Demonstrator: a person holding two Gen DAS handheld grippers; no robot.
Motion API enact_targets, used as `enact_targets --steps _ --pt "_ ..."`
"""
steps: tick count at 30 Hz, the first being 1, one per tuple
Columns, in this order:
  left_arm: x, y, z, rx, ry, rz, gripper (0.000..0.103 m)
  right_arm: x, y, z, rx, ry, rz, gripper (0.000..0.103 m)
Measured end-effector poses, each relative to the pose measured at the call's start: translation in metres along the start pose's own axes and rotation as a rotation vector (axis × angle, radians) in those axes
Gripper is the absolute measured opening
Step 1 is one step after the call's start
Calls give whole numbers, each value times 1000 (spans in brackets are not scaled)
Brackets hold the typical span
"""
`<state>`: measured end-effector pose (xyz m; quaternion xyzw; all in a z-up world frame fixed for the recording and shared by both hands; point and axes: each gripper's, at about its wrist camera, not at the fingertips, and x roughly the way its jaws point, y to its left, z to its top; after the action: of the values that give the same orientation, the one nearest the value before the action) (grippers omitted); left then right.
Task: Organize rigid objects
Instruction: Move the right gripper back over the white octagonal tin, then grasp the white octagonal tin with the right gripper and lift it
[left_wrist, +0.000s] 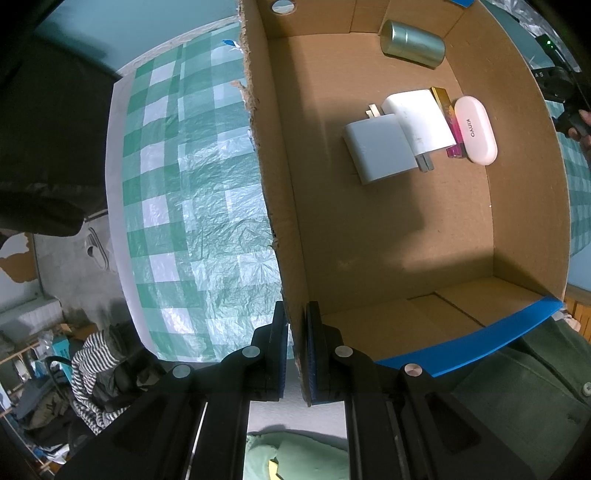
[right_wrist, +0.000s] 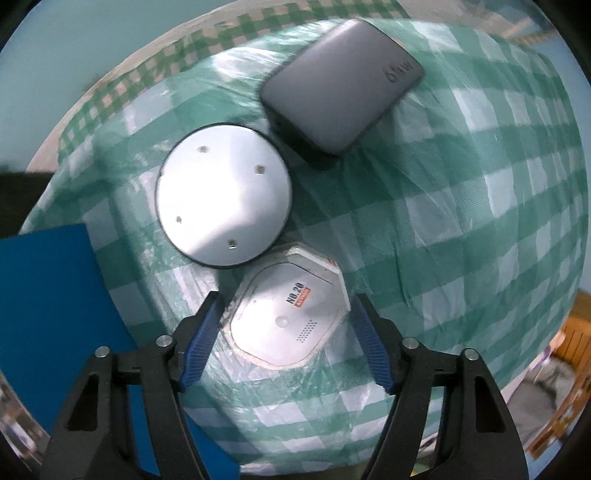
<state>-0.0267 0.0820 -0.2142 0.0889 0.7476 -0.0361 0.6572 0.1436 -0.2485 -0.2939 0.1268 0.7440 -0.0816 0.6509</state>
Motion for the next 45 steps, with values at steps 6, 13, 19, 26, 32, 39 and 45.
enact_targets --steps 6,13,19,26,32,39,45 --pt "0 0 0 0 0 0 10 3 13 -5 -175 1 -30 67" --pt "0 0 0 0 0 1 10 6 20 -18 -356 -17 -54 67" --pt "0 -2 1 3 0 4 10 9 19 -28 -436 -19 -66 66" --pt "0 -3 1 5 0 6 10 8 9 -48 -471 -18 -76 66" --pt "1 -3 1 8 0 10 10 -1 10 -57 -498 -37 -83 66" --pt "1 -3 0 12 -2 12 10 -26 18 -76 -531 -67 -68 66" --pt "1 -3 -1 12 -2 12 10 -58 38 -77 -583 -111 -49 66"
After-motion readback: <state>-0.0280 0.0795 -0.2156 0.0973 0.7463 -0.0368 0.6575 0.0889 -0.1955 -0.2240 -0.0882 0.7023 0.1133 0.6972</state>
